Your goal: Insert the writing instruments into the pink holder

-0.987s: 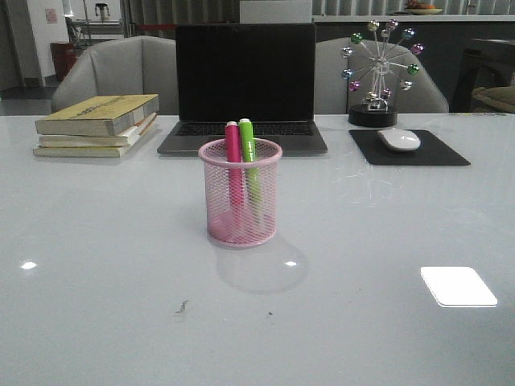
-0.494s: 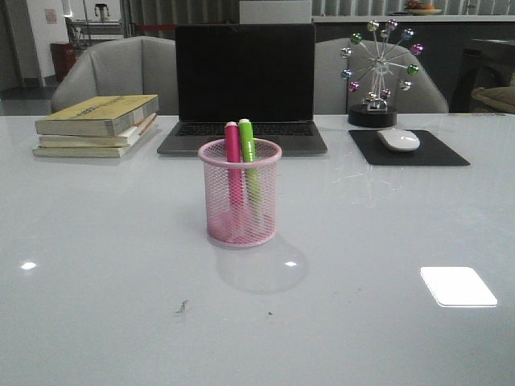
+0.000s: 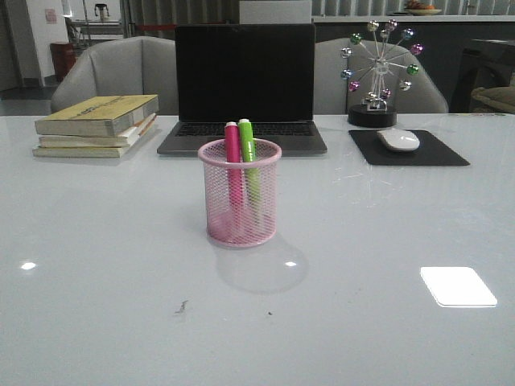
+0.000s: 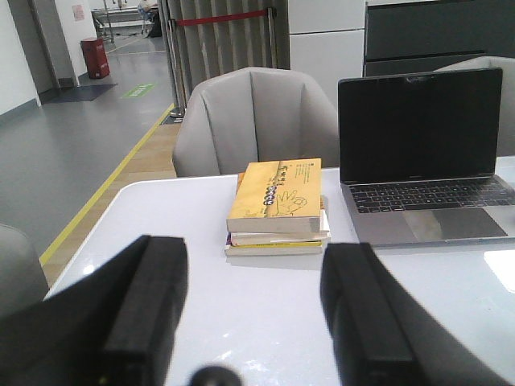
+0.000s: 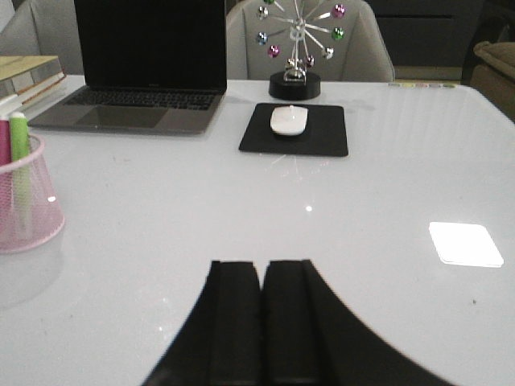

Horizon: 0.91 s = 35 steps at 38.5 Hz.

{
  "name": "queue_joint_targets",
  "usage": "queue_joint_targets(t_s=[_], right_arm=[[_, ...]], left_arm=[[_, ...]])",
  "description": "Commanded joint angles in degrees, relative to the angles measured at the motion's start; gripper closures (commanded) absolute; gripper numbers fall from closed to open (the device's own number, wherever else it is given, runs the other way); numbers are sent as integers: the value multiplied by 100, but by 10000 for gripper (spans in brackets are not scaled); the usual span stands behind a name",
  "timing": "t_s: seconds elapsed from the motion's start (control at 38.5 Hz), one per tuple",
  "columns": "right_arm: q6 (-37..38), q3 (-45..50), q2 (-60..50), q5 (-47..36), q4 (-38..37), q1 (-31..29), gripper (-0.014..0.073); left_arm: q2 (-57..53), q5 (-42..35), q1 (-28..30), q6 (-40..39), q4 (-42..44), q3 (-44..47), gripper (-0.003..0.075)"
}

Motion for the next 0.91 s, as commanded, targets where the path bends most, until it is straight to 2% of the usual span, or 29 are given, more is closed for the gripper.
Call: queue_joint_targets(t_s=[0.0,0.1,0.18,0.88], right_arm=[[6,94,-48,-610,-68,16,535],[6,410,-109,-873,-68,16,535],[6,668,-123,-1388,-68,16,535],[6,650,-123,-1238,-68,16,535]], left_arm=[[0,-421,21,-7,-27,-159,282],[0,-421,21,-7,-27,-159,282],[0,-421,21,-7,-27,-159,282],[0,-421,21,-7,-27,-159,282]])
